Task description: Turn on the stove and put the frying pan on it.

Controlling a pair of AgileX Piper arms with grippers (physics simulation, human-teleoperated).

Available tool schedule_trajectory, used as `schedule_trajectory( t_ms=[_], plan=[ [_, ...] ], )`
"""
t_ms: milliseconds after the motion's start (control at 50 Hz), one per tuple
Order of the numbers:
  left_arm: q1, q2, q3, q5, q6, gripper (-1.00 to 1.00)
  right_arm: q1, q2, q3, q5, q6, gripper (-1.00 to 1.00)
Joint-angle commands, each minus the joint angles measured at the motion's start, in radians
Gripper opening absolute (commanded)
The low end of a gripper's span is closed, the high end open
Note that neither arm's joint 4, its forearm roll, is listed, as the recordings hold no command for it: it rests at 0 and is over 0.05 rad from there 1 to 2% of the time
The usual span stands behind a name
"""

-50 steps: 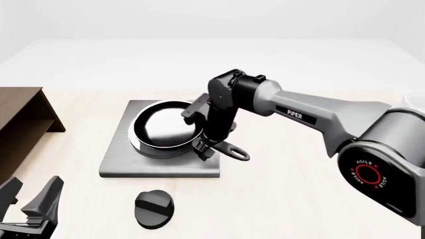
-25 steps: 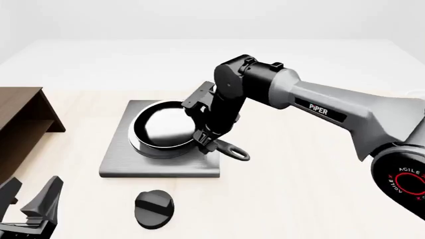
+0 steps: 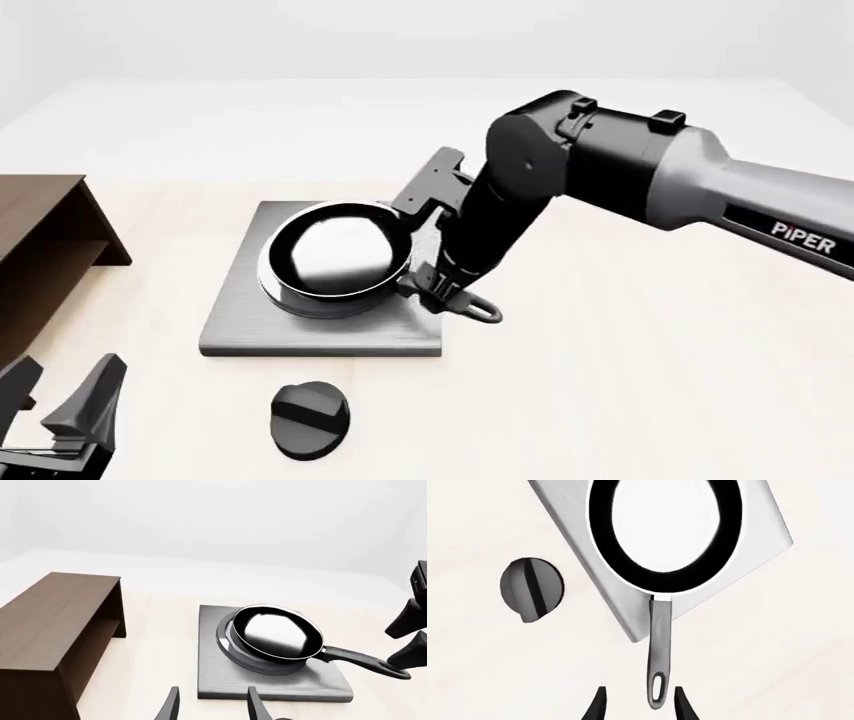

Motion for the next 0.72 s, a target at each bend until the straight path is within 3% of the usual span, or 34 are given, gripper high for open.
schedule_trajectory(
  t_ms=[20, 180, 260, 340, 400, 440, 560, 640, 720],
  plan=[
    [0.000, -0.002, 0.000, 0.001, 0.006, 1.00, 0.037, -0.154, 0.142, -0.064, 0.037, 1.00],
    [0.001, -0.005, 0.000, 0.002, 0.009, 1.00, 0.040, -0.290, 0.278, -0.193, 0.074, 1.00],
    [0.000, -0.005, 0.000, 0.002, 0.011, 1.00, 0.069, -0.356, 0.391, -0.299, 0.157, 1.00],
    [0.000, -0.005, 0.000, 0.002, 0.013, 1.00, 0.071, -0.438, 0.482, -0.403, 0.196, 1.00],
    [0.000, -0.005, 0.000, 0.002, 0.012, 1.00, 0.047, -0.473, 0.539, -0.457, 0.194, 1.00],
    [0.001, -0.005, 0.000, 0.002, 0.012, 1.00, 0.072, -0.488, 0.577, -0.490, 0.243, 1.00],
    [0.000, -0.006, 0.000, 0.003, 0.012, 1.00, 0.005, -0.605, 0.682, -0.596, 0.271, 1.00],
    [-0.002, -0.008, 0.000, 0.003, 0.014, 1.00, -0.025, -0.688, 0.793, -0.734, 0.342, 1.00],
    [-0.003, -0.011, 0.000, 0.004, 0.014, 1.00, -0.095, -0.713, 0.906, -0.862, 0.345, 1.00]
  ],
)
